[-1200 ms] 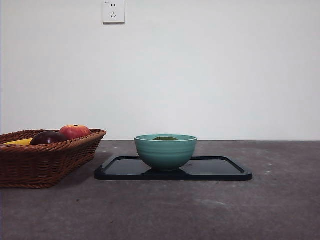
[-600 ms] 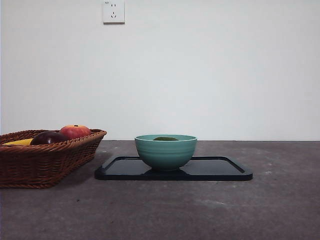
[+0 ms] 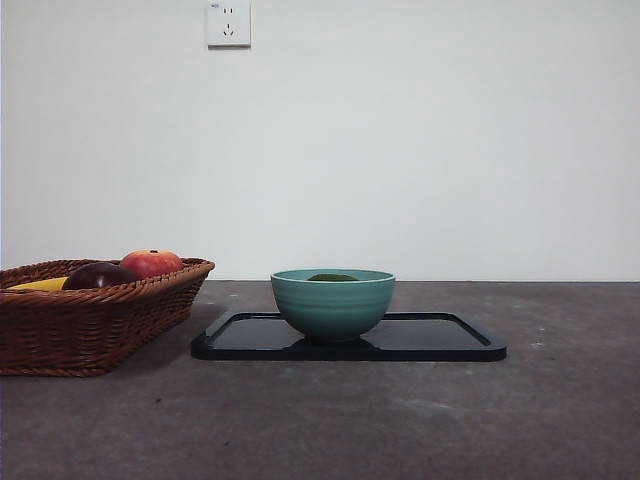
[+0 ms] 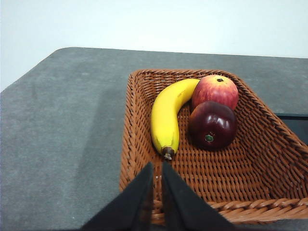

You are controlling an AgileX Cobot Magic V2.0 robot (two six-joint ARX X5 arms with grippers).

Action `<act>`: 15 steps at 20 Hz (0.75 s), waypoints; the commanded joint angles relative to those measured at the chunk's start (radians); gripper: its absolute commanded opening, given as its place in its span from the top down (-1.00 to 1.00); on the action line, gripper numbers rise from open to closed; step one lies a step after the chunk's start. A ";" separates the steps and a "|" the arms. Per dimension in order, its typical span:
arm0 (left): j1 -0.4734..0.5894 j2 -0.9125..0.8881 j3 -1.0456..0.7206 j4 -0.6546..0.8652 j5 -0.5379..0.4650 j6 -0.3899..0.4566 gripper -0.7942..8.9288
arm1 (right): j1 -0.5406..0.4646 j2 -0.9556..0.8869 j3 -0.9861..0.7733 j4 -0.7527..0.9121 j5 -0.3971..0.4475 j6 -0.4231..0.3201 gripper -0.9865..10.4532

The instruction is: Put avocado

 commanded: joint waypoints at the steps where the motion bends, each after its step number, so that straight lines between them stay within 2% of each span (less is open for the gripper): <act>1: -0.001 -0.001 -0.021 -0.008 -0.006 -0.002 0.78 | 0.005 0.002 0.009 0.009 0.000 0.007 0.77; 5: -0.001 -0.001 -0.021 -0.008 -0.006 -0.002 0.78 | -0.025 -0.001 0.008 0.010 0.000 0.007 0.77; 6: 0.000 -0.001 -0.021 -0.008 -0.006 -0.002 0.78 | -0.053 -0.002 0.008 0.010 0.003 -0.041 0.77; 7: -0.001 -0.001 -0.021 -0.008 -0.006 -0.002 0.78 | -0.090 -0.006 0.008 0.009 0.015 -0.128 0.77; 9: 0.000 -0.001 -0.021 -0.008 -0.006 -0.002 0.78 | -0.196 -0.027 -0.032 0.048 0.018 -0.233 0.77; 10: 0.000 -0.001 -0.021 -0.008 -0.006 -0.002 0.78 | -0.256 -0.047 -0.087 0.125 0.016 -0.291 0.77; 11: 0.000 -0.001 -0.021 -0.008 -0.006 -0.002 0.78 | -0.315 -0.070 -0.158 0.236 0.007 -0.316 0.77; 14: 0.000 -0.001 -0.021 -0.008 -0.006 -0.002 0.78 | -0.476 -0.179 -0.410 0.592 -0.084 -0.294 0.77; 15: -0.001 -0.001 -0.021 -0.008 -0.006 -0.002 0.78 | -0.507 -0.209 -0.474 0.659 -0.089 -0.294 0.77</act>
